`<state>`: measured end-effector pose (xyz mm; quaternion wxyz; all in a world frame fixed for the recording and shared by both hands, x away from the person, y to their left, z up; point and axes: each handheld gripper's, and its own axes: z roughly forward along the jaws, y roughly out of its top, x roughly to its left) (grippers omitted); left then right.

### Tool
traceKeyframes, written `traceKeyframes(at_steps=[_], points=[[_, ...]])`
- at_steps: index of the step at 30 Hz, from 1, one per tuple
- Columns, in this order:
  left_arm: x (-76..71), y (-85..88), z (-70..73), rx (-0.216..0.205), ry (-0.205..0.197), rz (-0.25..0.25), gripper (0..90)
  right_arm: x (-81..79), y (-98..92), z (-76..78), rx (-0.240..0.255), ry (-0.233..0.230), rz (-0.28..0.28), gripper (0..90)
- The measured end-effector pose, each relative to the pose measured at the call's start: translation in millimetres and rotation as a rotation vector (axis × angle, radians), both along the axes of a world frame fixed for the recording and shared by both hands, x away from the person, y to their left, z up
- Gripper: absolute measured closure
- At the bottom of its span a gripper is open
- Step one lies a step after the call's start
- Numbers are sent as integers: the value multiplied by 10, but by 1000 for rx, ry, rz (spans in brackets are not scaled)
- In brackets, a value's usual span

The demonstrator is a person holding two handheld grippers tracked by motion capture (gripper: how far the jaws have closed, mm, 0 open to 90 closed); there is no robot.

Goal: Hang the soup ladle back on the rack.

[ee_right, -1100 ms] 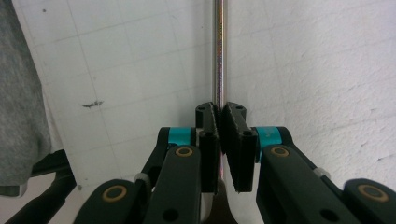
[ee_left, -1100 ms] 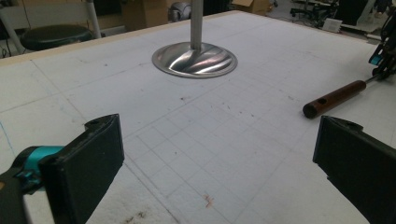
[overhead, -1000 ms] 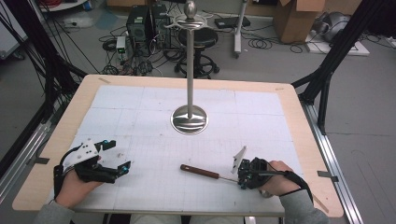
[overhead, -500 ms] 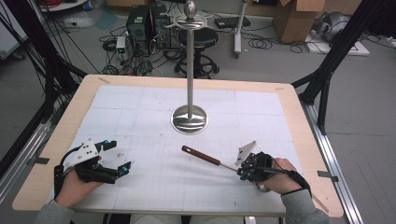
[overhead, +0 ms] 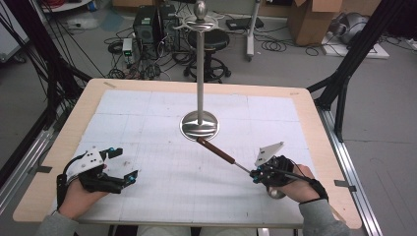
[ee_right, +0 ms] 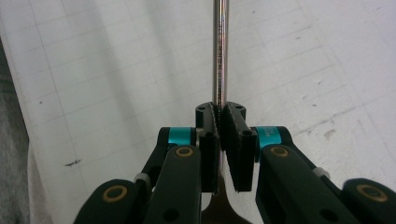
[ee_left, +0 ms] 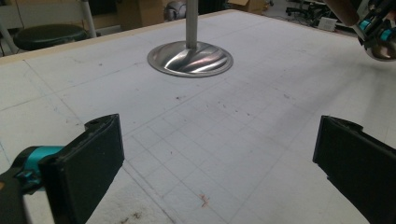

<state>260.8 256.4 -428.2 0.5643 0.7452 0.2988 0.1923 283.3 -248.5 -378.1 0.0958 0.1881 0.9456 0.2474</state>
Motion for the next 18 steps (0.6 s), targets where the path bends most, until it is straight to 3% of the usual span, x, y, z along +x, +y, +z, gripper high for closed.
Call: traceKeyframes(at_steps=[18], points=[[1, 1, 1, -2, -1, 1, 25, 22, -181, 159, 259, -71, -71, 846]])
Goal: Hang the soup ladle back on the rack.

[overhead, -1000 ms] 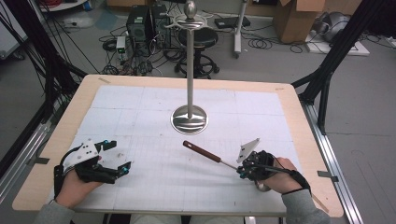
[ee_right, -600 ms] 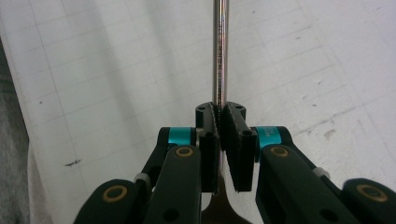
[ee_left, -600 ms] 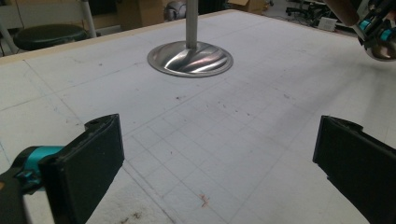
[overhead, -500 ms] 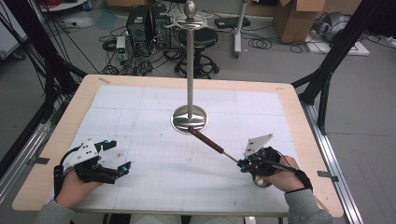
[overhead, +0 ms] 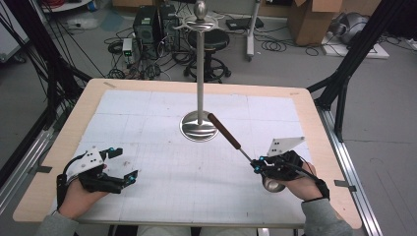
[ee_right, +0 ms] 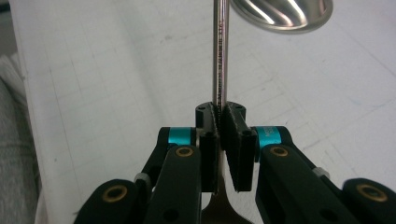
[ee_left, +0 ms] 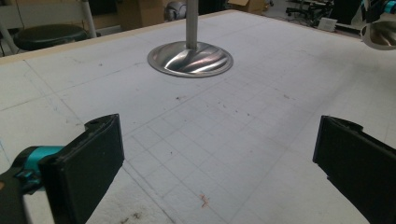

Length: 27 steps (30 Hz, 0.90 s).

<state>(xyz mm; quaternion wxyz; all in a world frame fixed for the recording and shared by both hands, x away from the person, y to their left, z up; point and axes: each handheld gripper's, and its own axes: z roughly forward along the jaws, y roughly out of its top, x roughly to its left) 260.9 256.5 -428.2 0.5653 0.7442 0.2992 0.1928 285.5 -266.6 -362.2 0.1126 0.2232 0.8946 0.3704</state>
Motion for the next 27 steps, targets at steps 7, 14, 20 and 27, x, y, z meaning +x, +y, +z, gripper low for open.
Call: traceKeyframes(at_steps=[7, 14, 20, 27], points=[[2, 0, -2, 0, 6, -1, 25, 44, -50, 52, 111, -16, -29, 846], [1, 7, 5, -13, 8, -4, 25, 96, -85, 122, 194, -55, -67, 846], [1, 11, 9, -16, 5, -6, 25, 134, -94, 182, 265, -83, -104, 845], [1, 7, 7, -17, 7, -6, 25, 154, -27, 255, 309, -139, -101, 846]])
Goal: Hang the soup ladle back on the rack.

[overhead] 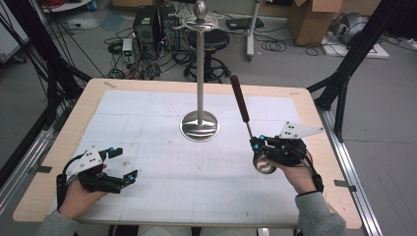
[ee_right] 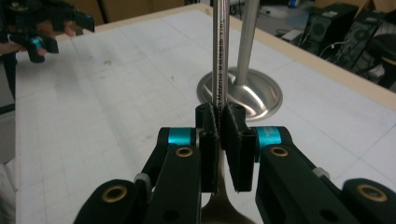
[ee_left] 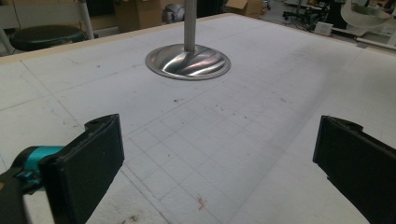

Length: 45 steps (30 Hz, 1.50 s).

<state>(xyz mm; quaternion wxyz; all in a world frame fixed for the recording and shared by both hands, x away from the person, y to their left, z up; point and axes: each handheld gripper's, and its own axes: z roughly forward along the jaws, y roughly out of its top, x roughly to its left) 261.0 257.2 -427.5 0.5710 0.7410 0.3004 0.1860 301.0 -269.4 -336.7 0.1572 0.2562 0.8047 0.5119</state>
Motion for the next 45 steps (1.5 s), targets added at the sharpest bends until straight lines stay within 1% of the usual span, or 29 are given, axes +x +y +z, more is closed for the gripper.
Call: traceKeyframes(at_steps=[3, 4, 6, 10, 11, 13, 22, 25, 26, 31, 34, 39, 45], points=[[2, 0, -1, 3, 0, 0, 25, 13, 28, 42, 12, -18, -5, 845], [2, 0, -1, 3, -1, -2, 25, 17, 36, 55, 17, -12, -5, 845], [0, 0, 0, 2, 0, 0, 25, 36, 42, 66, 25, -23, -12, 845], [2, -3, -3, 2, 0, -1, 25, 88, 40, 91, 48, -20, -27, 845], [3, -3, -3, 3, 1, -1, 25, 108, 41, 100, 61, -12, -35, 845], [3, -3, -2, 2, 1, 0, 25, 140, 49, 117, 84, -17, -44, 845], [-3, 0, -1, 0, 4, 0, 25, 287, 113, 161, 81, -31, -60, 845], [-1, -1, -3, 0, 4, 3, 25, 344, 116, 181, 99, -39, -69, 846], [1, -1, -5, 4, 4, 2, 25, 368, 115, 189, 104, -35, -74, 845], [2, -3, -8, 6, 6, 2, 25, 463, 144, 255, 93, -39, -87, 845], [1, -2, -7, 5, 6, 1, 25, 506, 185, 307, 83, -50, -91, 845], [-1, -2, -6, 3, 5, 2, 25, 578, 255, 381, 94, -57, -100, 846], [-4, 1, -2, 0, 4, 1, 25, 662, 363, 453, 100, -58, -87, 846]])
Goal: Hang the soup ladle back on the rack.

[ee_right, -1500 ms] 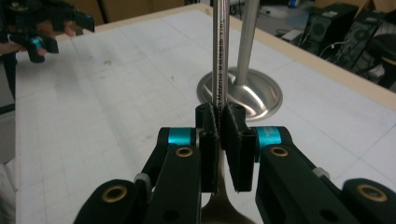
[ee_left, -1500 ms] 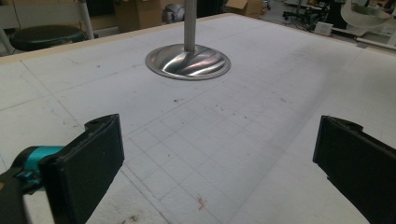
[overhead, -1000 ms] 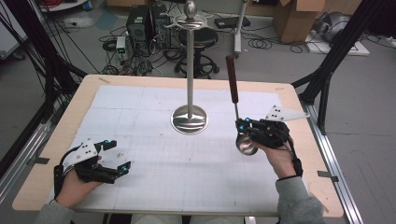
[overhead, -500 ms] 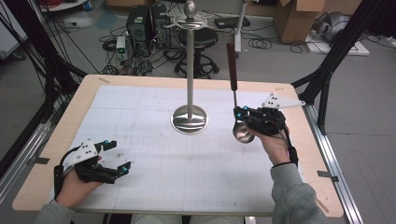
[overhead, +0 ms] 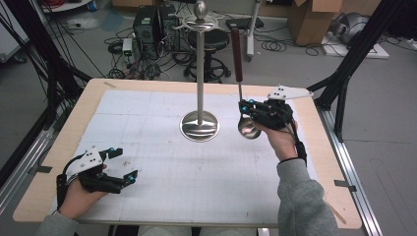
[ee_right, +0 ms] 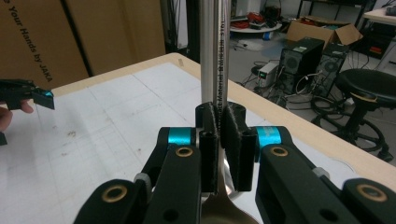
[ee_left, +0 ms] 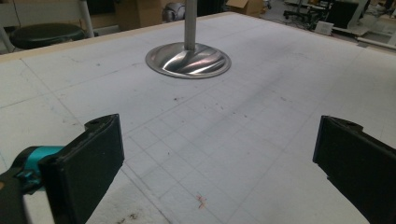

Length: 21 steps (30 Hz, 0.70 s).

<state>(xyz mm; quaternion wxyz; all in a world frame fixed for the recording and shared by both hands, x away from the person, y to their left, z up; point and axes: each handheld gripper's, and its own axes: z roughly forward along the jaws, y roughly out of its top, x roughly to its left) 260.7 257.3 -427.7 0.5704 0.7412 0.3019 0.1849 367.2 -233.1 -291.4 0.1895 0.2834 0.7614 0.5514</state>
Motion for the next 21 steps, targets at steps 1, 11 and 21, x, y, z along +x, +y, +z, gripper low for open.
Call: traceKeyframes(at_steps=[1, 11, 21], points=[[-2, 2, 1, 0, -1, 4, 25, 13, 18, 9, 2, 1, 2, 846], [-2, -5, -4, 5, -1, 0, 25, 152, 19, -9, 67, 40, -15, 846], [-6, -5, -4, 2, -2, 1, 25, 169, 84, 34, 71, 33, 15, 846]])
